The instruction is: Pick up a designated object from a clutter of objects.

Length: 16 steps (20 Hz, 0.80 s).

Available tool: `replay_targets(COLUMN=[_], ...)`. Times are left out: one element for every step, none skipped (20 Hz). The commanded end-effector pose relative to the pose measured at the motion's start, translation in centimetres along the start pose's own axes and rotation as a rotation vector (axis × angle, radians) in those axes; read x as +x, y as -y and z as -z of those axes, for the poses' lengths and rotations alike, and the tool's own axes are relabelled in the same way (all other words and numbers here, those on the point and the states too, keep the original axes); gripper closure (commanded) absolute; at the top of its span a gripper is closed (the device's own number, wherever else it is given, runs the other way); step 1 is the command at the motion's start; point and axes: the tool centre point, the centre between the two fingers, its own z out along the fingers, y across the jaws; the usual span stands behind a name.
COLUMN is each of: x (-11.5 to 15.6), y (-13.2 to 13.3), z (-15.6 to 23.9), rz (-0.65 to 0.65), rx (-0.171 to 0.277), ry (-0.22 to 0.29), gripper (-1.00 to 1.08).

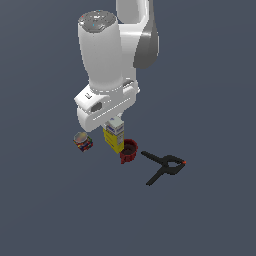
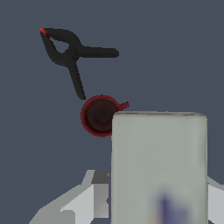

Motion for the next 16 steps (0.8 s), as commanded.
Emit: replay_targets(x=[1.6,2.2,2.9,3.5,4.2,4.8,5.5,6.1,6.8,7.4,8.1,8.7,9.4,10.0,10.6,11.2], y=[1.7,2.4,3.1,3.8,4.4,5.1,5.8,6.4,7.1,7.7,8.4,9.0,9.7,10.3,10.9,11.4], z=[2.3,3.3,4.2,5.1,6.1,7.0,7.9,8.8,9.8,10.7,11.6,12.5,13.4,14.3,15.1,15.9], rz=[0.000,0.000,0.000,0.000,0.000,0.000,0.000,0.000,0.000,0.001,0.001,0.001,0.001,0.001,0.001,0.001], rx=[-0.001,-0.001,-0.001,-0.001,-0.001,-0.001,-0.001,-0.001,-0.001,0.000,0.000,0.000,0.000,0.000,0.001,0.001], ry=[0.001,0.001,0.001,0.001,0.001,0.001,0.001,0.001,0.001,0.000,0.000,0.000,0.000,0.000,-0.001,-0.001], gripper=[1.08,1.08,1.08,1.08,1.08,1.08,1.08,1.08,1.08,1.08,1.08,1.08,1.08,1.08,1.08,1.08])
